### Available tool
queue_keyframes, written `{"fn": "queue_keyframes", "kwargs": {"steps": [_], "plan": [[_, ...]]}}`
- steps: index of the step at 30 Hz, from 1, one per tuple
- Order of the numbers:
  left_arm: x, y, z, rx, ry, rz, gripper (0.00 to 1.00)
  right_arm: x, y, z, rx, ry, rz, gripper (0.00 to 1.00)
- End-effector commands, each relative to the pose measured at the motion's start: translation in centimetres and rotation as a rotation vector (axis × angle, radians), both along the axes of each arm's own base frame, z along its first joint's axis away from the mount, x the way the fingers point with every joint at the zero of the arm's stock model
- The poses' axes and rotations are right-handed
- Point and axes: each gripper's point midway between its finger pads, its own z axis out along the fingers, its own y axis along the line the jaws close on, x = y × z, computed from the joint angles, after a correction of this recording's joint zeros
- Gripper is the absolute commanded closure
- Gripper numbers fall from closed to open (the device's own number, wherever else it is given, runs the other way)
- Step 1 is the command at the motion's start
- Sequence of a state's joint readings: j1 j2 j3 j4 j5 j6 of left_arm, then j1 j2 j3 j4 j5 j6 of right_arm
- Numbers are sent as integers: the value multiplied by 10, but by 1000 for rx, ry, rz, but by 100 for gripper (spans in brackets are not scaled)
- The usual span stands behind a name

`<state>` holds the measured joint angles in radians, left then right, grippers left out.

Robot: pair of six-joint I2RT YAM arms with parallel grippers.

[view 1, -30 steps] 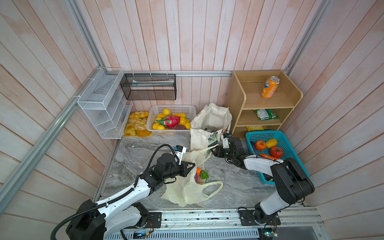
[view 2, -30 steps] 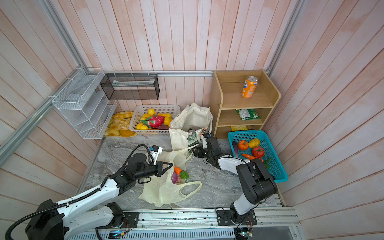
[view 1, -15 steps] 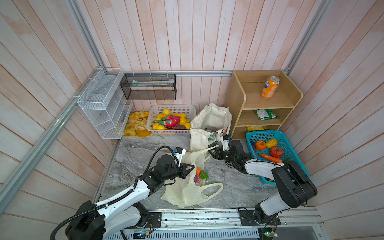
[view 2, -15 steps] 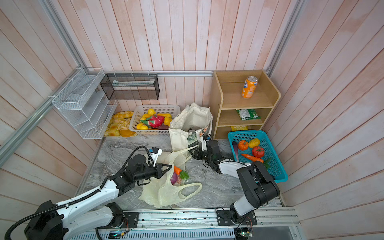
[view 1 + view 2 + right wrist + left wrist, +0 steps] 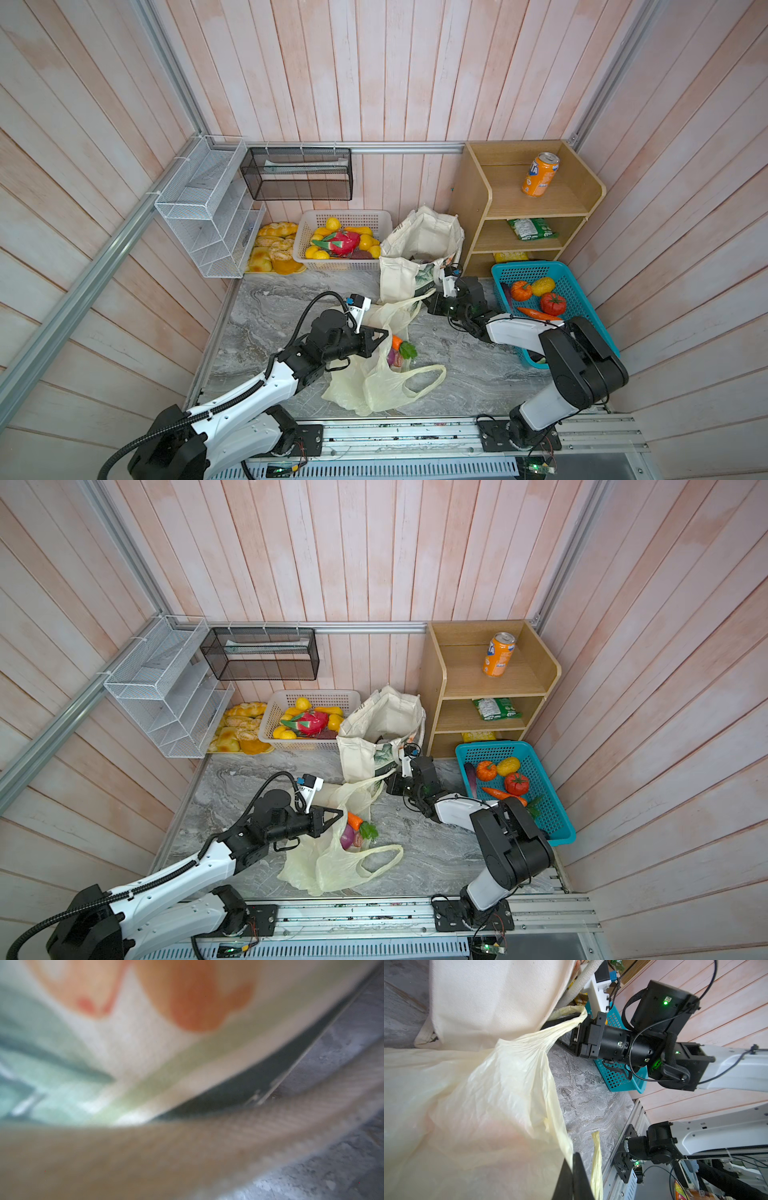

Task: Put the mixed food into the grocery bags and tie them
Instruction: 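Lift the yellow bag by its two handles with both grippers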

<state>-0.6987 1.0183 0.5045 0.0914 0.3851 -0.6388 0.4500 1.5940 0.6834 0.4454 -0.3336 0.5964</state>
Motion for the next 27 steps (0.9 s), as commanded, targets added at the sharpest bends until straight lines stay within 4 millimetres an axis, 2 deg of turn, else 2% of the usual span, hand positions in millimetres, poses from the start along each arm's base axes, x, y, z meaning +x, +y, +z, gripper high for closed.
{"fn": "queue_keyframes", "kwargs": {"steps": [1,5,8,10,15,18,21,27], "plan": [[-1,4,2,2,-20,2,100,-1,-3,11,1,-33,-4,100],[1,7,2,9,-25,18,98,-16,-14,28,6,-68,-30,100],[2,9,3,8,-34,28,83,-24,-22,49,5,-113,-49,100],[3,10,5,7,-38,33,78,-26,-25,65,10,-146,-57,100],[6,14,16,10,-66,50,45,-25,-24,112,9,-227,-48,100],[9,17,32,16,-109,65,30,-23,-17,136,10,-250,-11,100],[13,20,55,19,-172,80,23,-25,-6,163,13,-285,37,100],[28,15,98,39,-288,81,19,-35,23,208,4,-348,136,100]]}}
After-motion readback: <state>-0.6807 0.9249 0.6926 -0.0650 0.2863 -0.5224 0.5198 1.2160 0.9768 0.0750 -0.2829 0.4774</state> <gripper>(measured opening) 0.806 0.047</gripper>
